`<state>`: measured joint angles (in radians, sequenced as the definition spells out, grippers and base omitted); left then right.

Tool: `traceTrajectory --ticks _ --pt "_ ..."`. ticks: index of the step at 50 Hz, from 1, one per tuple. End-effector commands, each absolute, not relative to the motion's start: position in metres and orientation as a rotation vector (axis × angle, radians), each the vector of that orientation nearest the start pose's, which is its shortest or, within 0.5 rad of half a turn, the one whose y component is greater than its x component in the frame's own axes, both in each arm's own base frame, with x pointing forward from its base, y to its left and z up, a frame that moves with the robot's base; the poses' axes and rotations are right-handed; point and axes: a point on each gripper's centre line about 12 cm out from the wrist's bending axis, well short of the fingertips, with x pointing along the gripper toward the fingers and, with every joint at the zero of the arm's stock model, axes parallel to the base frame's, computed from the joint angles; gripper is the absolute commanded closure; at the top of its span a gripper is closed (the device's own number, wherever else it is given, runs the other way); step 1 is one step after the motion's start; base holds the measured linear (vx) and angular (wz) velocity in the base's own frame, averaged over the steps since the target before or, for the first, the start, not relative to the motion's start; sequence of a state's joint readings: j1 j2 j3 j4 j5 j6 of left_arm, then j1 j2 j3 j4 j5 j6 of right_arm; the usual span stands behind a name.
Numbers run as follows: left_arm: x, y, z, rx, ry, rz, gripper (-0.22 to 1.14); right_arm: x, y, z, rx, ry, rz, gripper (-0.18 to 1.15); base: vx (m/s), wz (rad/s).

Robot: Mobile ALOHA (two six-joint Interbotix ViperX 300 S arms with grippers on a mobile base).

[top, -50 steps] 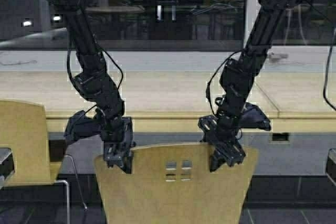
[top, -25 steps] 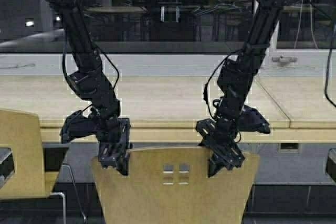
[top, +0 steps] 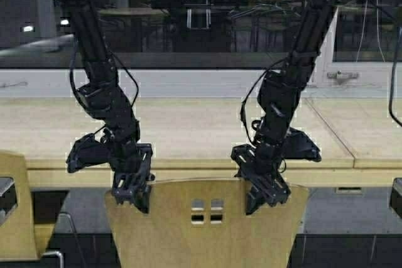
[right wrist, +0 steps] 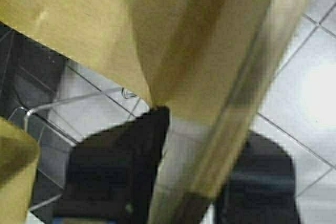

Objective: Push the chairs under the table

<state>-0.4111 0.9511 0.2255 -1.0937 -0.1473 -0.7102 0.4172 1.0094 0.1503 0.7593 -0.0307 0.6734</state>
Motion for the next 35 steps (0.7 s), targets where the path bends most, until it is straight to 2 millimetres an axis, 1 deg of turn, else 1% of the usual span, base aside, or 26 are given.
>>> traceTrajectory --ticks 1,7,15,23,27,30,35 --pt "0.432 -0.168 -0.102 -1.308 0.89 0.667 0.63 0.428 0.195 -0.124 0.989 1.1 -0.414 0.62 0.19 -0.01" --pt "0.433 -0.167 -0.099 -1.304 0.885 0.661 0.63 0.433 0.197 -0.12 0.975 1.093 -0.39 0.62 0.21 0.01" --pt "0.423 -0.165 -0.103 -1.29 0.908 0.679 0.63 0.427 0.196 -0.121 0.97 1.107 -0.398 0.62 0.2 -0.01" --pt "0.419 -0.163 -0.106 -1.279 0.913 0.688 0.63 0.428 0.196 -0.123 0.957 1.103 -0.389 0.62 0.18 -0.07" --pt "0.416 -0.162 -0.107 -1.275 0.919 0.694 0.63 0.423 0.199 -0.123 0.945 1.119 -0.384 0.62 0.18 -0.05" --pt "0.415 -0.161 -0.106 -1.274 0.922 0.696 0.63 0.419 0.197 -0.124 0.939 1.13 -0.391 0.62 0.16 -0.02" --pt "0.407 -0.159 -0.108 -1.264 0.94 0.708 0.63 0.414 0.193 -0.126 0.932 1.139 -0.403 0.62 0.15 0.0"
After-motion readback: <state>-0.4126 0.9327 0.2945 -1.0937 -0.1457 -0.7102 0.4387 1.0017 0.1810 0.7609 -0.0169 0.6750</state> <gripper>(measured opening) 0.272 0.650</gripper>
